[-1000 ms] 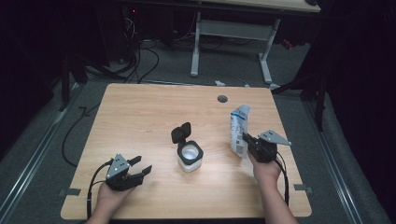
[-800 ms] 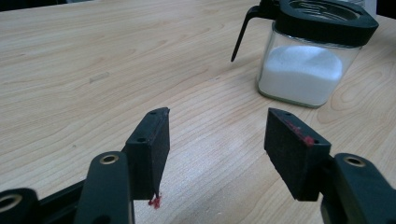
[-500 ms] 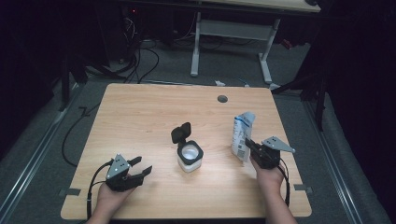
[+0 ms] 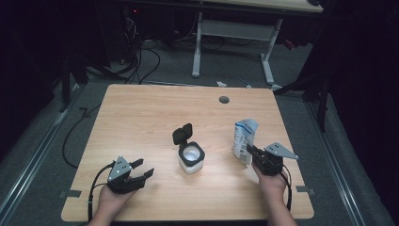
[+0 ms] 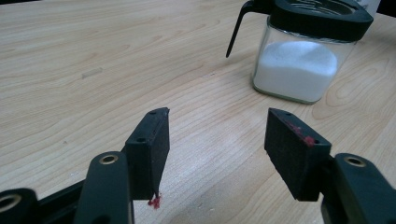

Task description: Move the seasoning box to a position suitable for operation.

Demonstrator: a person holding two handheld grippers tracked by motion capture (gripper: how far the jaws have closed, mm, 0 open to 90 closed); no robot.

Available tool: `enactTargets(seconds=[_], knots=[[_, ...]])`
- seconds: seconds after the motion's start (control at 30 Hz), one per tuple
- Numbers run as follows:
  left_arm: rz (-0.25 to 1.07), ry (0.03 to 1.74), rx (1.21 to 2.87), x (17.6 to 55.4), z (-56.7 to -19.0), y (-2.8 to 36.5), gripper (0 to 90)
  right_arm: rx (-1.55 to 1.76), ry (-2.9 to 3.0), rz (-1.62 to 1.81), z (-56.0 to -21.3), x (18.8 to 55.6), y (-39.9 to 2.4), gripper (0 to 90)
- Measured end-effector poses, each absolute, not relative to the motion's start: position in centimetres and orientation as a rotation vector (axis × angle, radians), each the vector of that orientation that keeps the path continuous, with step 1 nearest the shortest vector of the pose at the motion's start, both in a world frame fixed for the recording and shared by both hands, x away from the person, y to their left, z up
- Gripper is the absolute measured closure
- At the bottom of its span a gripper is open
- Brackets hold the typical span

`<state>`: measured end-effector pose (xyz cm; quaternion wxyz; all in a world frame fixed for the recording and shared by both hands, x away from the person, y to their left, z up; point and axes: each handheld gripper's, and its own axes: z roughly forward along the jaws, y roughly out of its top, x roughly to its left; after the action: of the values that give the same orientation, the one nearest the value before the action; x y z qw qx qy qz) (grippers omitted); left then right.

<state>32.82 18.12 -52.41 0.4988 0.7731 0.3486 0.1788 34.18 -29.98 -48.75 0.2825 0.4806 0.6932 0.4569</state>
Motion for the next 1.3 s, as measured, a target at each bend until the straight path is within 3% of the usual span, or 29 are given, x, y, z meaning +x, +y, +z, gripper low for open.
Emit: enactTargets(seconds=[0.53,1.3], knots=[[0.435,0.846,1.871,32.83,-52.45,18.17,40.9,1.294,1.856,1.210,-48.85,34.13,-29.83,78.6],[0.434,0.841,1.879,32.82,-52.52,18.03,40.8,1.311,1.884,1.170,-49.56,33.52,-29.75,60.6]])
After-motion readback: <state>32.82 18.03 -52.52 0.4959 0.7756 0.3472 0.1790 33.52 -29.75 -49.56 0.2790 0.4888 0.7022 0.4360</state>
